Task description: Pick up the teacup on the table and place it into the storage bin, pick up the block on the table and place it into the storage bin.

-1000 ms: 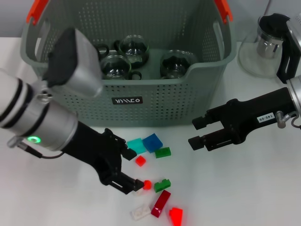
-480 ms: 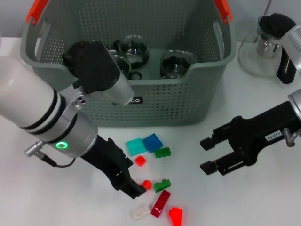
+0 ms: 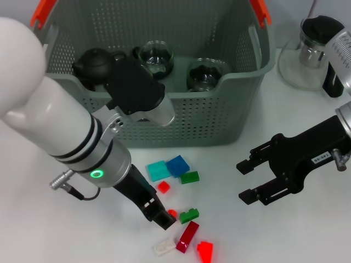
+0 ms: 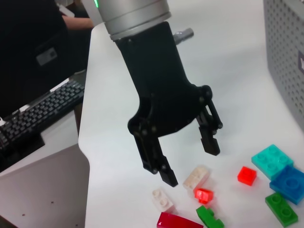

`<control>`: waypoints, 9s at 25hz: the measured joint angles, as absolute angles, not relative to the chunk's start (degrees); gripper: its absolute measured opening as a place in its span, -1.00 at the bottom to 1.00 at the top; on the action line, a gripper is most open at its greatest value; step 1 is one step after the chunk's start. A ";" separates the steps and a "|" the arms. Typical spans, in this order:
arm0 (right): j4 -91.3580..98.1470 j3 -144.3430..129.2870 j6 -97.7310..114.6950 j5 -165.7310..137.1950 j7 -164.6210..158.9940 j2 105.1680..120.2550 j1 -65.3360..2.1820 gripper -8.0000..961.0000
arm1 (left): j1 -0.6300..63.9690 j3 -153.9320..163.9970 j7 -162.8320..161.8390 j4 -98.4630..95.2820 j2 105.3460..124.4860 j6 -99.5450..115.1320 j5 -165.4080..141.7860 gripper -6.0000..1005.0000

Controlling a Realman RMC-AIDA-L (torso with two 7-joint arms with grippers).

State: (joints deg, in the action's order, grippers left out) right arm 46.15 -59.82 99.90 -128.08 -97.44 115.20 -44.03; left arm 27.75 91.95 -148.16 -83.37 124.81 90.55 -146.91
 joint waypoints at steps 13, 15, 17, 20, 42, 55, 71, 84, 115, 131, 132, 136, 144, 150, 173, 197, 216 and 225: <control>46.14 -60.58 100.10 -128.66 -94.53 115.41 -45.16 0.49 | 28.57 100.91 -156.74 -82.23 124.80 86.87 -152.43 0.50; 46.14 -60.80 100.10 -128.67 -94.29 115.40 -45.17 0.49 | 28.61 101.37 -157.19 -81.77 124.80 86.45 -152.79 0.50; 46.12 -60.84 100.10 -128.67 -94.08 115.40 -45.18 0.49 | 28.69 101.74 -157.54 -81.31 124.80 85.97 -152.91 0.50; 46.07 -60.84 100.10 -128.69 -93.93 115.40 -45.15 0.49 | 28.92 102.62 -157.99 -80.54 124.80 85.10 -153.41 0.50; 46.02 -60.70 99.71 -128.76 -93.86 115.40 -44.65 0.49 | 29.23 105.05 -158.81 -79.31 124.80 83.82 -154.43 0.50; 46.06 -60.40 99.61 -128.76 -93.86 115.40 -44.56 0.49 | 29.36 105.21 -159.43 -78.76 124.80 82.83 -154.45 0.40; 46.06 -60.14 99.39 -128.76 -93.86 115.32 -44.56 0.49 | 29.71 104.51 -159.00 -78.98 124.80 83.25 -154.52 -0.08; 45.63 -60.03 99.27 -128.63 -93.86 115.50 -44.56 0.49 | 24.61 85.48 -154.44 -99.30 124.76 97.32 -151.50 -0.17; 45.53 -60.15 99.67 -128.51 -95.06 116.87 -44.93 0.49 | 55.14 53.15 -148.37 -65.86 115.58 75.25 -140.75 0.03; 45.44 -60.12 99.44 -128.59 -94.78 116.92 -44.56 0.49 | 44.41 53.92 -142.35 -93.56 119.47 93.65 -130.41 0.77; 45.44 -60.11 99.35 -128.58 -94.83 116.92 -44.56 0.49 | 43.51 53.98 -141.82 -95.46 119.80 96.79 -129.65 0.79; 45.44 -60.05 99.02 -128.54 -95.00 116.89 -44.56 0.49 | 38.34 55.97 -139.70 -103.15 122.01 107.48 -129.35 0.87; 45.43 -60.03 98.14 -128.50 -95.21 116.89 -44.53 0.49 | 26.56 77.29 -139.23 -111.70 124.43 111.38 -138.09 0.89; 45.44 -59.49 97.53 -128.45 -95.28 117.10 -45.06 0.49 | 25.25 89.83 -142.61 -109.05 124.78 110.27 -148.64 0.89; 45.95 -59.13 99.23 -128.71 -93.37 115.94 -45.41 0.49 | 25.57 103.38 -153.97 -92.21 124.80 94.14 -149.79 0.89; 45.92 -59.08 98.21 -130.17 -92.24 114.99 -46.23 0.49 | 25.78 111.01 -160.99 -88.68 124.80 88.78 -152.60 0.89; 46.06 -58.71 96.66 -129.99 -91.48 115.29 -46.14 0.49 | 26.10 114.51 -160.87 -87.20 124.81 87.02 -157.31 0.89; 46.06 -58.63 96.58 -129.90 -91.49 115.29 -46.22 0.49 | 26.10 115.55 -160.94 -86.77 124.81 86.47 -157.33 0.88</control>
